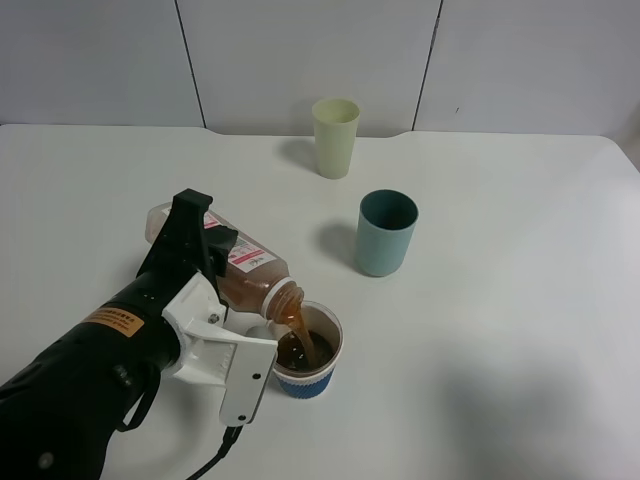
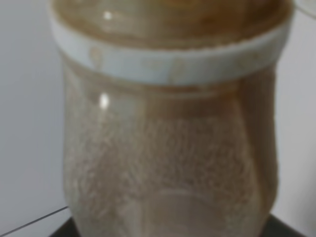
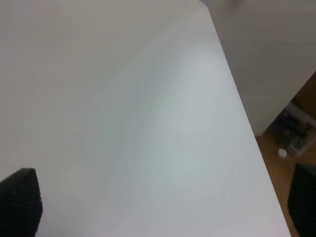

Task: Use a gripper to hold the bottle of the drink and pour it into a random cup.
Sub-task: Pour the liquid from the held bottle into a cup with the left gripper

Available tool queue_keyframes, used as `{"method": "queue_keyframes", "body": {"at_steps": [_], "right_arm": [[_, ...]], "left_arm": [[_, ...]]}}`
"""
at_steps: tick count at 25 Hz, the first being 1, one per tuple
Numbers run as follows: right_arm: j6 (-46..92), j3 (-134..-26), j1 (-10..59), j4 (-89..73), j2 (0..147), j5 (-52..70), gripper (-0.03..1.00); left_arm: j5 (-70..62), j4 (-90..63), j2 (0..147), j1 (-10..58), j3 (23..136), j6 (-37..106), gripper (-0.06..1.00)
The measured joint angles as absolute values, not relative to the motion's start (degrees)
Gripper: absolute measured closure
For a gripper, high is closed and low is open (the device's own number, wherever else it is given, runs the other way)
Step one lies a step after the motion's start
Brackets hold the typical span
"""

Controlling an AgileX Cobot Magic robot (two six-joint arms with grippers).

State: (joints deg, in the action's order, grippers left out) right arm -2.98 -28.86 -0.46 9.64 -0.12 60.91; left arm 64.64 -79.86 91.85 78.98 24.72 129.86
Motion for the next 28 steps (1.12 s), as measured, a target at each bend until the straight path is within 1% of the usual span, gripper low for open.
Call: {"method": "queue_keyframes", "body": {"at_steps": [22,28], "right_arm": [[-3.0,-28.9,-0.5,9.6,-0.1,60.9,-0.02],[-3.0,-28.9,-0.5,9.6,-0.1,60.9,-0.02]], "left_arm": [[64.9,-79.9,91.8,79.0,24.7,129.9,0.63],[65.3,-79.8,91.8,79.0,24.7,132.1,0.63]]}}
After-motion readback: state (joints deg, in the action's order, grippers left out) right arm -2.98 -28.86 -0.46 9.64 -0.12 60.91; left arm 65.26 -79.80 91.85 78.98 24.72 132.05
